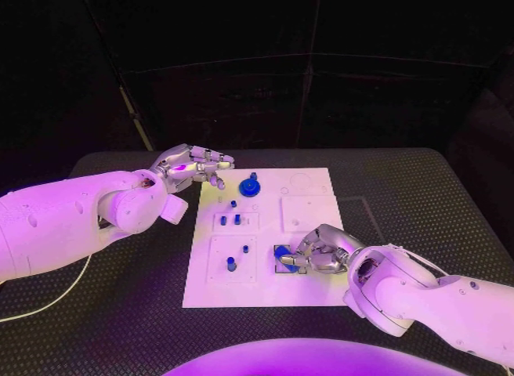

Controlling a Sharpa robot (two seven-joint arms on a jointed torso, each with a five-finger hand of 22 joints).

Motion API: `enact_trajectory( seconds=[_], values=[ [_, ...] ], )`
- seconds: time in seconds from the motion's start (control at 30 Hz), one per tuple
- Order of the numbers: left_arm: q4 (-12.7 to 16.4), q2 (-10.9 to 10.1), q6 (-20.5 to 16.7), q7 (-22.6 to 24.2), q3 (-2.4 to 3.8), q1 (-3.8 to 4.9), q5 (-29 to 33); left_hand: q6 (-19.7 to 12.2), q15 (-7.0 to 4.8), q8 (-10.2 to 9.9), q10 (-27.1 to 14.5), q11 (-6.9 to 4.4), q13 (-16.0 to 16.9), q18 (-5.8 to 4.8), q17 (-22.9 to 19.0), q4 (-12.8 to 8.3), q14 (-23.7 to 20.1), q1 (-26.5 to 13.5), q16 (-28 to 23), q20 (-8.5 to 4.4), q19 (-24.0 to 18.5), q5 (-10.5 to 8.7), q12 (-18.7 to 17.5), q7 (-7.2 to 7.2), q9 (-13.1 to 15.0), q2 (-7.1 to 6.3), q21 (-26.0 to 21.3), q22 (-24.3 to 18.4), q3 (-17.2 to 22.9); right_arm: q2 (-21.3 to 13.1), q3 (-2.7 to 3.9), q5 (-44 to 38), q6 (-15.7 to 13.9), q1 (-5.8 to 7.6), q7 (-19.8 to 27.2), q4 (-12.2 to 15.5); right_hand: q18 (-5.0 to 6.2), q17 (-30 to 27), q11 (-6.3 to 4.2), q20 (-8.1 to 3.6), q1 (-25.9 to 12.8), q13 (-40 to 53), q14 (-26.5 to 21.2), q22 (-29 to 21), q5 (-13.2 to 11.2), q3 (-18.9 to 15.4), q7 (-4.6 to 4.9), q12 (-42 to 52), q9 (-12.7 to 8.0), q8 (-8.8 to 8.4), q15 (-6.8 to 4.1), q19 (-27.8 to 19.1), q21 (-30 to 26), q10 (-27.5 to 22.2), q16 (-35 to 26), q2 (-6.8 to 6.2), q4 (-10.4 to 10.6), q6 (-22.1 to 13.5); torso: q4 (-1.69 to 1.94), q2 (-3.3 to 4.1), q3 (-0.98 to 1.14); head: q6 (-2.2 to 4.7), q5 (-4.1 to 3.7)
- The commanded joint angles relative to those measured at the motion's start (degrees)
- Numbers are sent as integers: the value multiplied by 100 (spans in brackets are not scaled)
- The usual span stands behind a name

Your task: Assemble the parts on the task board

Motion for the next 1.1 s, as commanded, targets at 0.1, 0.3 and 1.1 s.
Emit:
enact_trajectory(
  seconds=[0.1, 0.3, 1.1],
  values=[
    [5, 9, 59, 19, 5, 9, 23, -33, 2, -22, -33, -9, -2, 74, -7, 13, -33, -14, 4, 6, -25, -13, 37, 15, -4, 60, -31, -6, -37, 42, 2, -38, -74, 8, -6, -18, -14, 782, 28, 41, -313, -9, 440, -65, -544, 167, 43, -144, -1, -59, 21, -66, -51, -104, -41, -280, 22, -69, -7, 0, 1, -8, 8],
    [3, 10, 58, 17, 5, 9, 23, -33, 2, -22, -33, -9, -2, 74, -7, 13, -33, -14, 4, 6, -25, -13, 37, 15, -4, 60, -31, -6, -37, 54, 2, -96, -114, 8, 8, -32, -6, 748, 43, 55, -534, -64, 433, -109, -776, 359, 60, -220, 12, -75, 34, -90, -78, -147, -63, -483, 27, -108, -10, -2, 0, -13, 8],
    [3, -5, 59, 12, 4, 8, 23, -33, 2, -22, -33, -9, -2, 74, -7, 13, -33, -14, 4, 6, -25, -13, 37, 15, -4, 60, -31, -6, -37, -89, 2, -643, 138, 7, 85, 207, -13, 782, 10, 40, -74, 18, 442, -65, -206, 543, 22, -170, 73, -12, 10, -63, -72, -87, -58, -356, 5, -12, -6, 1, 2, -22, -8]
  ],
)
